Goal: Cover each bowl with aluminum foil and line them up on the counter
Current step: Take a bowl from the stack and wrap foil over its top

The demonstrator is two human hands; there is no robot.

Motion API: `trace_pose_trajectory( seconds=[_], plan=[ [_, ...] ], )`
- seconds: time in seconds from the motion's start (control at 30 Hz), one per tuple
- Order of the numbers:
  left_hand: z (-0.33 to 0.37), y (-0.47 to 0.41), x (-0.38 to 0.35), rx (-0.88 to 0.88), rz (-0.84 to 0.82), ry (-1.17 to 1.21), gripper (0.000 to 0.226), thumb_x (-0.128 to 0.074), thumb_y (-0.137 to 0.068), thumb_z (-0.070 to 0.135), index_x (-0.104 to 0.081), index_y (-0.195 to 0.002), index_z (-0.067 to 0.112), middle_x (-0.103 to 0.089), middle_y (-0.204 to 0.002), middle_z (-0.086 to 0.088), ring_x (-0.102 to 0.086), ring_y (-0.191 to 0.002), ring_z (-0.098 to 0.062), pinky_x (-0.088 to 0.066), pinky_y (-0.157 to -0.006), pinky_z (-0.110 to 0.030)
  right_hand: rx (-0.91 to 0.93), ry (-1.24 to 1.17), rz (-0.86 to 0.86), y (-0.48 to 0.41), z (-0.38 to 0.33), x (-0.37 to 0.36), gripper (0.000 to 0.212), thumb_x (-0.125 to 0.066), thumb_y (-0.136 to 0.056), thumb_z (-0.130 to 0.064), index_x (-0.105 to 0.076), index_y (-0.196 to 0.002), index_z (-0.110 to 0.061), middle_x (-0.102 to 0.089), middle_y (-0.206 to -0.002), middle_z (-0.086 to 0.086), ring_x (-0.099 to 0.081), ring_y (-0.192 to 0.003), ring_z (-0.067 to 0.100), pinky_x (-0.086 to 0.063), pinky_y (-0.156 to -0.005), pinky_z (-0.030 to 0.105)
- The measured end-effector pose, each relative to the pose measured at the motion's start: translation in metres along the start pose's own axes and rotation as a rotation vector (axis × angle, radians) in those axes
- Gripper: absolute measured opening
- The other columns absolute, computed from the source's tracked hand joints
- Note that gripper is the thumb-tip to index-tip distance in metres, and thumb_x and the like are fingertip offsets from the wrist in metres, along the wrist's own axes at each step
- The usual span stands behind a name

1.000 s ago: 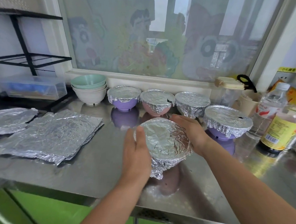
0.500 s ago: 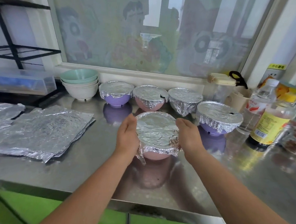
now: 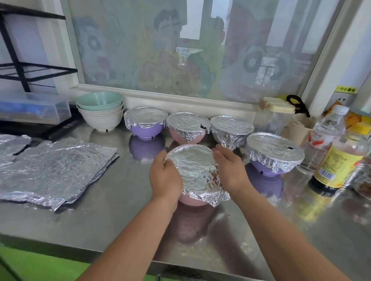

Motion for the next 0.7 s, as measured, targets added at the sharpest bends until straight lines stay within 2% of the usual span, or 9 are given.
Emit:
trace_pose_trajectory(
  seconds=[0.1, 0.17, 0.27, 0.33, 0.4, 0.5, 0.6, 0.63, 0.7],
  plan=[
    [-0.005, -0.013, 0.000, 0.023, -0.080, 0.018, 0.041, -0.044, -0.091, 0.007, -0.060, -0.127, 0.017, -0.064, -0.124, -0.009, -0.059, -0.116, -0.028, -0.045, -0.103, -0.049, 0.061, 0.154, -0.008, 0.003, -0.001, 0.004, 0.015, -0.046, -0.099, -0.015, -0.062, -0.097, -0.014, -0.058, -0.085, -0.002, -0.051, -0.083, 0.018, -0.043, -0.070, 0.033],
    [-0.008, -0.021, 0.001, 0.012, -0.145, -0.022, 0.035, -0.043, -0.088, 0.003, -0.069, -0.104, 0.021, -0.070, -0.107, -0.007, -0.063, -0.103, -0.028, -0.048, -0.097, -0.044, 0.104, 0.360, -0.028, -0.002, -0.008, 0.007, 0.020, -0.046, -0.098, -0.021, -0.057, -0.096, -0.004, -0.058, -0.077, 0.005, -0.051, -0.076, 0.026, -0.037, -0.067, 0.035],
    [-0.005, -0.024, 0.005, 0.026, -0.214, -0.024, 0.044, -0.039, -0.089, -0.007, -0.070, -0.077, 0.022, -0.066, -0.077, -0.001, -0.056, -0.078, -0.022, -0.044, -0.071, -0.033, 0.163, 0.512, -0.116, -0.009, -0.021, 0.008, 0.034, -0.043, -0.102, -0.032, -0.057, -0.128, -0.015, -0.060, -0.096, 0.000, -0.055, -0.088, 0.023, -0.038, -0.075, 0.031],
    [-0.006, -0.024, 0.006, 0.052, -0.242, -0.019, 0.041, -0.040, -0.092, -0.006, -0.072, -0.091, 0.019, -0.069, -0.087, -0.005, -0.057, -0.078, -0.022, -0.045, -0.071, -0.032, 0.136, 0.469, -0.204, -0.011, -0.020, 0.004, 0.041, -0.044, -0.103, -0.035, -0.050, -0.141, -0.022, -0.061, -0.126, -0.001, -0.055, -0.114, 0.019, -0.037, -0.091, 0.026],
    [-0.006, -0.026, 0.005, 0.080, -0.248, 0.003, 0.037, -0.042, -0.095, -0.002, -0.066, -0.119, 0.015, -0.069, -0.113, -0.009, -0.062, -0.095, -0.022, -0.048, -0.089, -0.036, 0.083, 0.431, -0.216, -0.013, -0.012, 0.003, 0.041, -0.047, -0.102, -0.036, -0.054, -0.139, -0.021, -0.060, -0.134, -0.001, -0.054, -0.119, 0.015, -0.034, -0.097, 0.023],
    [-0.006, -0.022, 0.003, 0.145, -0.157, 0.121, 0.034, -0.046, -0.096, 0.002, -0.062, -0.124, 0.012, -0.066, -0.118, -0.008, -0.063, -0.100, -0.020, -0.051, -0.092, -0.035, 0.026, 0.362, -0.178, -0.014, -0.007, 0.004, 0.039, -0.048, -0.101, -0.036, -0.059, -0.136, -0.021, -0.071, -0.101, -0.011, -0.059, -0.086, 0.004, -0.040, -0.081, 0.023],
    [-0.010, -0.014, 0.001, 0.213, -0.046, 0.343, 0.024, -0.056, -0.095, 0.009, -0.066, -0.116, 0.009, -0.070, -0.106, -0.007, -0.067, -0.095, -0.023, -0.053, -0.087, -0.038, -0.010, 0.291, -0.133, -0.013, -0.005, 0.006, 0.036, -0.048, -0.101, -0.034, -0.062, -0.131, -0.020, -0.057, -0.051, -0.021, -0.045, -0.045, -0.005, -0.033, -0.056, 0.019],
    [-0.011, -0.013, 0.000, 0.238, -0.023, 0.424, 0.022, -0.059, -0.092, 0.010, -0.068, -0.112, 0.005, -0.071, -0.100, -0.008, -0.067, -0.092, -0.025, -0.053, -0.086, -0.040, -0.008, 0.276, -0.126, -0.011, -0.007, 0.005, 0.035, -0.049, -0.101, -0.033, -0.064, -0.129, -0.018, -0.061, -0.056, -0.014, -0.044, -0.043, -0.002, -0.034, -0.055, 0.022],
    [-0.013, -0.011, -0.001, 0.264, -0.005, 0.498, 0.013, -0.063, -0.088, 0.012, -0.071, -0.093, 0.005, -0.069, -0.085, -0.008, -0.065, -0.080, -0.025, -0.053, -0.078, -0.040, -0.005, 0.223, -0.106, -0.010, -0.009, 0.005, 0.036, -0.049, -0.101, -0.032, -0.066, -0.121, -0.009, -0.072, -0.093, 0.018, -0.062, -0.061, 0.015, -0.049, -0.067, 0.033]
  ],
)
Point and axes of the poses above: each hand's wrist, its own y-axis away from the middle knuckle, its own x-axis out of the back of the hand, z = x × y, the point moved 3 cm from there along -y, towards the middle knuckle
